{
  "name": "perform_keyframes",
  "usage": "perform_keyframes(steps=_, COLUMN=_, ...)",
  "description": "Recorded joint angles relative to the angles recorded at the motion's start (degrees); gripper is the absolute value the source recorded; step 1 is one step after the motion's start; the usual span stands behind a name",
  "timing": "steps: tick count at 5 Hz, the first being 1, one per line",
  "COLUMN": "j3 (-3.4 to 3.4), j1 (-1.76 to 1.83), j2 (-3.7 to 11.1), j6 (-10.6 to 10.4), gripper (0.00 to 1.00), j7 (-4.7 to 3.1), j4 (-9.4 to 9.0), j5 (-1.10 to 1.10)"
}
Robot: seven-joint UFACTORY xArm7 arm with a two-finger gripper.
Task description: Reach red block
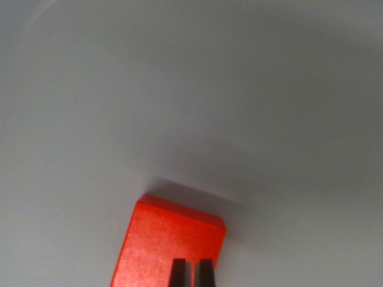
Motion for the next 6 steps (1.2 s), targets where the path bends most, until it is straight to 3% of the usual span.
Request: perform_keyframes(steps=6, j3=0.38, j1=0.48, j2=1.58, j6=-3.07, gripper=0.00, j7=-0.05, j4=-1.54, j5=-0.07)
